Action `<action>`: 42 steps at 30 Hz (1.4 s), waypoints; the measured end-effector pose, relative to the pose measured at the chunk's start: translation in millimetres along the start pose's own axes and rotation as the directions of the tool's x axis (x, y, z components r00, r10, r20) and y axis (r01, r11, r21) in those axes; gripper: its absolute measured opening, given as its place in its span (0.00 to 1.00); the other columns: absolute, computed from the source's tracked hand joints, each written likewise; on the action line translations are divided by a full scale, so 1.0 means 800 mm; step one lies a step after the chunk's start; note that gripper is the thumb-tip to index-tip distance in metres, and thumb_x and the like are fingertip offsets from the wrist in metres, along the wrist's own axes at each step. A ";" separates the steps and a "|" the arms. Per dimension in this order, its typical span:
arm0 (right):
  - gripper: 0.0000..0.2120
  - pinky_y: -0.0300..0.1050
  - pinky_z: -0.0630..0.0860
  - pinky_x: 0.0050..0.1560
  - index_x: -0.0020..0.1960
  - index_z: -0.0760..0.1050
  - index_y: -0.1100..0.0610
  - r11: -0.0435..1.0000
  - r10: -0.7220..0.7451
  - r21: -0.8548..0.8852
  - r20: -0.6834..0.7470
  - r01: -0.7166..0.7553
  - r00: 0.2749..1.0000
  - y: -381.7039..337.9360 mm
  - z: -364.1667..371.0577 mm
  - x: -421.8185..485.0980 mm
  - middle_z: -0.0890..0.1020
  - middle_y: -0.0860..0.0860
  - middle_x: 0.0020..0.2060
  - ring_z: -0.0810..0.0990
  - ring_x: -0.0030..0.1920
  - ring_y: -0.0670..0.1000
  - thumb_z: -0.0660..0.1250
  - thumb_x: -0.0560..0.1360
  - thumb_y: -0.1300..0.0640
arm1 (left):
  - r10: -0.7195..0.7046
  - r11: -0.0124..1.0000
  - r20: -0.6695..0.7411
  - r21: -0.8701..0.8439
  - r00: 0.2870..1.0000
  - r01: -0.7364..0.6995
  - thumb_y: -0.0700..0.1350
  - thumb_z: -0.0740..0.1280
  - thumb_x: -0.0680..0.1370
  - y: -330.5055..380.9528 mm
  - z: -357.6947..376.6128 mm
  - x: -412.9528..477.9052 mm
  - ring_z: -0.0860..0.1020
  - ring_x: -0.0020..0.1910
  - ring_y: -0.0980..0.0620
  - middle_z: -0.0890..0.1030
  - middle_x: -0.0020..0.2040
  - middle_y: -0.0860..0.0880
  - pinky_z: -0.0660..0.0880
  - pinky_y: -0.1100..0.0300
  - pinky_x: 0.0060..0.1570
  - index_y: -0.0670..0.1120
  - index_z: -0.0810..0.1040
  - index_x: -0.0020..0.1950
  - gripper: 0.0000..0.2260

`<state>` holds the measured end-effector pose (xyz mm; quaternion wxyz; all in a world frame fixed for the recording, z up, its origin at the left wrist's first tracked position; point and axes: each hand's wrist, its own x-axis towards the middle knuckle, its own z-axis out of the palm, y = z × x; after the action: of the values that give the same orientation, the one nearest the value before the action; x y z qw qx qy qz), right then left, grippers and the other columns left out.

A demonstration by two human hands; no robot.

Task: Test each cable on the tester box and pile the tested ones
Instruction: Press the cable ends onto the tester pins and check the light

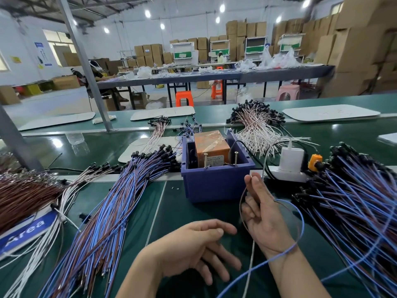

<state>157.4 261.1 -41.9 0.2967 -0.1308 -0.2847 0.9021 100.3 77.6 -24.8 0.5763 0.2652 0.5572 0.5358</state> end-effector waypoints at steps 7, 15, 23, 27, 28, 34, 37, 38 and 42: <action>0.05 0.32 0.59 0.18 0.49 0.80 0.51 1.000 -0.013 0.016 -0.031 0.014 0.999 -0.004 -0.006 0.002 0.87 0.52 0.47 0.60 0.19 0.41 0.68 0.74 0.55 | 0.011 0.999 0.218 0.031 0.976 -0.018 0.52 0.62 0.84 0.001 0.013 -0.001 0.78 0.63 0.39 0.77 0.66 0.33 0.78 0.52 0.56 0.50 0.77 0.62 0.10; 0.03 0.32 0.59 0.18 0.46 0.80 0.51 1.000 -0.023 0.018 -0.077 0.024 0.997 -0.005 -0.007 0.003 0.87 0.51 0.46 0.60 0.18 0.41 0.69 0.73 0.56 | 0.114 0.993 0.275 -0.058 0.955 -0.102 0.42 0.60 0.85 -0.001 0.013 0.003 0.82 0.53 0.44 0.82 0.57 0.39 0.78 0.54 0.53 0.43 0.76 0.67 0.12; 0.06 0.33 0.58 0.19 0.47 0.80 0.50 1.000 -0.024 0.001 -0.037 0.024 0.999 0.000 -0.005 0.003 0.87 0.51 0.48 0.61 0.19 0.41 0.70 0.71 0.57 | 0.427 0.844 -0.124 -0.302 0.896 -0.444 0.42 0.71 0.78 -0.002 0.001 0.013 0.82 0.53 0.47 0.83 0.55 0.43 0.79 0.52 0.48 0.43 0.81 0.65 0.15; 0.07 0.33 0.59 0.17 0.45 0.84 0.51 0.999 -0.039 -0.027 0.033 0.039 0.999 0.007 -0.004 0.004 0.87 0.52 0.50 0.61 0.18 0.41 0.70 0.70 0.60 | 0.402 0.838 -0.399 -0.201 0.824 -0.507 0.49 0.69 0.77 0.000 0.008 0.027 0.81 0.42 0.51 0.81 0.45 0.46 0.79 0.56 0.41 0.47 0.86 0.49 0.09; 0.08 0.33 0.60 0.17 0.45 0.85 0.50 0.998 -0.035 -0.041 0.058 0.037 0.998 0.010 -0.003 0.005 0.87 0.53 0.51 0.61 0.18 0.41 0.70 0.70 0.60 | 0.400 0.832 -0.447 -0.189 0.800 -0.522 0.50 0.67 0.76 0.000 0.009 0.031 0.82 0.43 0.50 0.82 0.46 0.46 0.79 0.55 0.41 0.48 0.86 0.46 0.09; 0.14 0.33 0.64 0.20 0.52 0.85 0.48 0.983 0.085 -0.176 0.227 -0.045 0.970 0.026 0.004 -0.004 0.86 0.55 0.53 0.66 0.20 0.40 0.75 0.67 0.58 | 0.443 0.847 -0.452 -0.071 0.774 -0.527 0.51 0.67 0.78 -0.008 0.015 0.041 0.83 0.57 0.46 0.84 0.56 0.40 0.80 0.53 0.54 0.47 0.86 0.49 0.10; 0.14 0.33 0.71 0.23 0.51 0.86 0.48 0.980 0.097 -0.194 0.234 -0.051 0.967 0.024 0.008 -0.009 0.86 0.54 0.52 0.74 0.22 0.41 0.75 0.67 0.60 | 0.456 0.861 -0.480 0.026 0.749 -0.508 0.53 0.68 0.79 -0.010 0.011 0.042 0.83 0.54 0.48 0.85 0.54 0.43 0.80 0.53 0.53 0.47 0.86 0.51 0.11; 0.14 0.35 0.75 0.26 0.51 0.86 0.48 0.978 0.103 -0.200 0.237 -0.055 0.966 0.023 0.009 -0.011 0.86 0.53 0.52 0.79 0.26 0.44 0.74 0.67 0.60 | 0.465 0.866 -0.482 0.072 0.743 -0.495 0.53 0.67 0.80 -0.011 0.010 0.042 0.83 0.54 0.49 0.86 0.53 0.44 0.80 0.53 0.54 0.48 0.86 0.52 0.11; 0.13 0.40 0.80 0.35 0.50 0.86 0.47 0.963 0.121 -0.262 0.240 -0.056 0.963 0.021 0.011 -0.014 0.86 0.53 0.54 0.84 0.34 0.48 0.73 0.68 0.60 | 0.498 0.864 -0.485 0.207 0.719 -0.458 0.54 0.66 0.77 -0.012 0.011 0.042 0.83 0.52 0.53 0.86 0.52 0.48 0.79 0.60 0.49 0.53 0.86 0.53 0.12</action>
<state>154.7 238.9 -43.9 0.1979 -0.0638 -0.4267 0.8802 105.1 108.4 -43.5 0.2349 0.2647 0.6237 0.6970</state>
